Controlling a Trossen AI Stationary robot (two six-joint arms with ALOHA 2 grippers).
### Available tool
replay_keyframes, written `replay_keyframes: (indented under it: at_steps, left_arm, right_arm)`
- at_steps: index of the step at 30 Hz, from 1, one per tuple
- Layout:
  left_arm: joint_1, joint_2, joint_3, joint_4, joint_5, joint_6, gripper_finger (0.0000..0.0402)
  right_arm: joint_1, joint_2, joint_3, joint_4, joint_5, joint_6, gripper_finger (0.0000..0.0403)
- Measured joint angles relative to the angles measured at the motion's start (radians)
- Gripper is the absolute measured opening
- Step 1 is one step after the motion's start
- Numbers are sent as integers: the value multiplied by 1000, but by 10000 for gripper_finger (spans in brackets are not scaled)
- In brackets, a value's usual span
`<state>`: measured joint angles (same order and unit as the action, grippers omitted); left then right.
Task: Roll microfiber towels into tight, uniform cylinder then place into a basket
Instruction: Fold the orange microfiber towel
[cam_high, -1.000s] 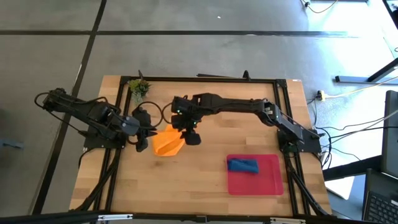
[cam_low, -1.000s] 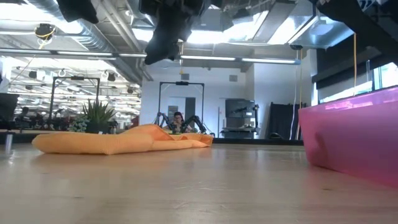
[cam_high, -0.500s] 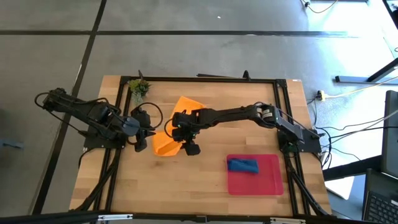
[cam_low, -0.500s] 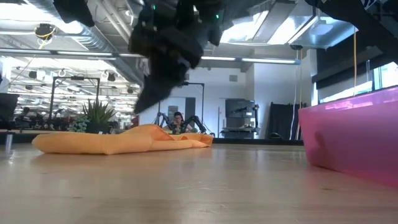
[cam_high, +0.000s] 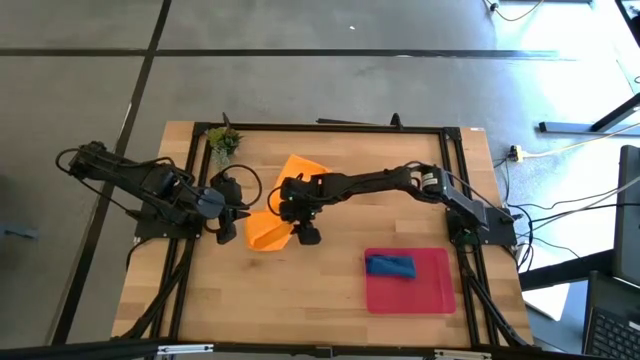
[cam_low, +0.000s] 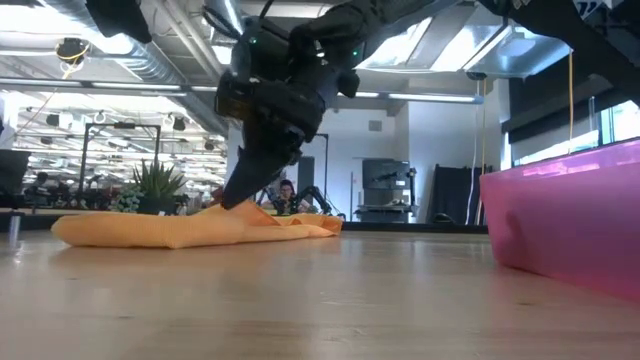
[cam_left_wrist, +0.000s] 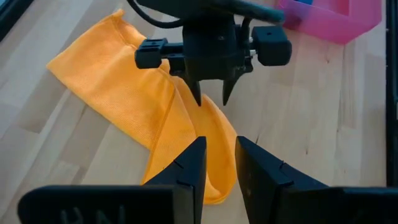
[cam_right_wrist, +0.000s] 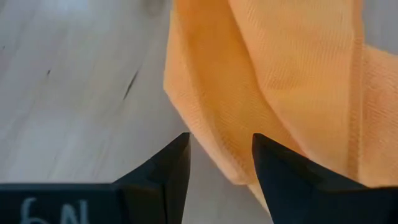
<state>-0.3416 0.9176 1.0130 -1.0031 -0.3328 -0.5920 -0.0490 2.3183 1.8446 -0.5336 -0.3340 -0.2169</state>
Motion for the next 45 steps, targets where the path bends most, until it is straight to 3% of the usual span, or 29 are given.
replay_keyframes:
  at_steps: [16, 23, 32, 40, 45]
  left_arm:
    - [0, 0, 0, 1, -2, 1, 76]
    - [0, 0, 0, 1, -3, 1, 76]
    - [0, 0, 0, -2, -6, 4, 76]
    - [0, 0, 0, -47, -7, 20, 76]
    - [2, 0, -7, -63, -15, -29, 76]
  right_arm:
    - [14, 38, 0, 28, 0, 38, 166]
    - [15, 38, 0, 24, 31, 81, 117]
    - [16, 38, 0, 14, 37, 190, 10]
    - [25, 30, 1, -95, 80, 264, 4]
    - [45, 25, 63, -275, 146, 265, 3]
